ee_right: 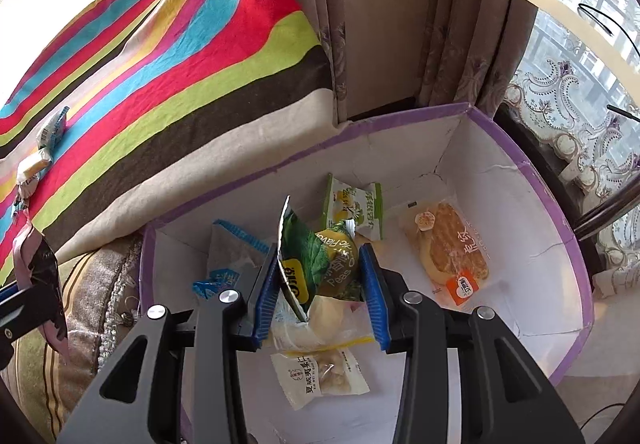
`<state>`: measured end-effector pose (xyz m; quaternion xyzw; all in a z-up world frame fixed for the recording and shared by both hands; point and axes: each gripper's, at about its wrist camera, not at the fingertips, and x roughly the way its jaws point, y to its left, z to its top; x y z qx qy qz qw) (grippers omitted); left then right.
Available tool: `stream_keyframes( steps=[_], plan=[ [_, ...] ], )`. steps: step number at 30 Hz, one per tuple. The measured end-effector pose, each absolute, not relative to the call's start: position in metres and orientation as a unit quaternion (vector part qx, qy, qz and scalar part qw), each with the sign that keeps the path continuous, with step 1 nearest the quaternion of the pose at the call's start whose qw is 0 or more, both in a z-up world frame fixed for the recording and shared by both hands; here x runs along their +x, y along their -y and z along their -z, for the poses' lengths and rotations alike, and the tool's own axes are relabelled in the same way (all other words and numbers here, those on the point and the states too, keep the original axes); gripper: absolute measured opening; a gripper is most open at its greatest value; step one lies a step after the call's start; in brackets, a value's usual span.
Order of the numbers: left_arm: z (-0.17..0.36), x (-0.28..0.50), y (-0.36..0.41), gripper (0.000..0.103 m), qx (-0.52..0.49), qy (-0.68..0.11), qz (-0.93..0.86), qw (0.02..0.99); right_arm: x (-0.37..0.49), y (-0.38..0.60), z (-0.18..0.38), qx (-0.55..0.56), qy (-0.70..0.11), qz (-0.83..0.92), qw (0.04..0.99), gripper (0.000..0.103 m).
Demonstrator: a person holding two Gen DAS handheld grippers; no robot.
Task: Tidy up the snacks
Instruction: 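Carry the pink wrapper and green chip bag over the white box, then open both tools to drop the pink wrapper and chip bag into the box, then move both open tools back over the remaining snacks on the table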
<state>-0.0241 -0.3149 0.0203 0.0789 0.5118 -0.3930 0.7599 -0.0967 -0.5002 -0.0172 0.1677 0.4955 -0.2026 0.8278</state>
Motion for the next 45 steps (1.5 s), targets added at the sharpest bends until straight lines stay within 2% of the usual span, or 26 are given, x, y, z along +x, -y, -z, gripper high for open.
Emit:
stream_keyframes(
  steps=[6, 7, 8, 10, 14, 18, 22, 31, 45],
  plan=[
    [-0.017, -0.039, 0.331, 0.018, 0.098, -0.518, 0.422, 0.737, -0.103, 0.503, 0.021, 0.169, -0.502, 0.211, 0.822, 0.041],
    [-0.017, -0.039, 0.333, 0.024, 0.101, -0.519, 0.427, 0.734, -0.103, 0.503, 0.022, 0.168, -0.503, 0.210, 0.821, 0.041],
    [-0.016, -0.040, 0.334, 0.038, 0.104, -0.519, 0.428, 0.732, -0.104, 0.502, 0.023, 0.168, -0.503, 0.209, 0.821, 0.041],
    [-0.016, -0.042, 0.335, 0.046, 0.106, -0.515, 0.426, 0.736, -0.103, 0.503, 0.023, 0.168, -0.504, 0.207, 0.821, 0.041],
    [-0.015, -0.041, 0.332, 0.046, 0.097, -0.520, 0.422, 0.736, -0.101, 0.502, 0.022, 0.166, -0.505, 0.211, 0.820, 0.054],
    [-0.017, -0.039, 0.325, 0.047, 0.088, -0.521, 0.418, 0.738, -0.099, 0.500, 0.019, 0.162, -0.504, 0.214, 0.821, 0.062],
    [-0.018, -0.037, 0.321, 0.053, 0.085, -0.517, 0.414, 0.745, -0.097, 0.497, 0.017, 0.159, -0.504, 0.211, 0.822, 0.068],
    [-0.020, -0.019, 0.302, 0.060, 0.065, -0.510, 0.376, 0.771, -0.088, 0.485, 0.009, 0.157, -0.501, 0.194, 0.829, 0.069],
    [-0.025, 0.030, 0.222, 0.060, 0.000, -0.503, 0.279, 0.818, -0.044, 0.429, -0.020, 0.142, -0.490, 0.120, 0.852, 0.069]
  ],
)
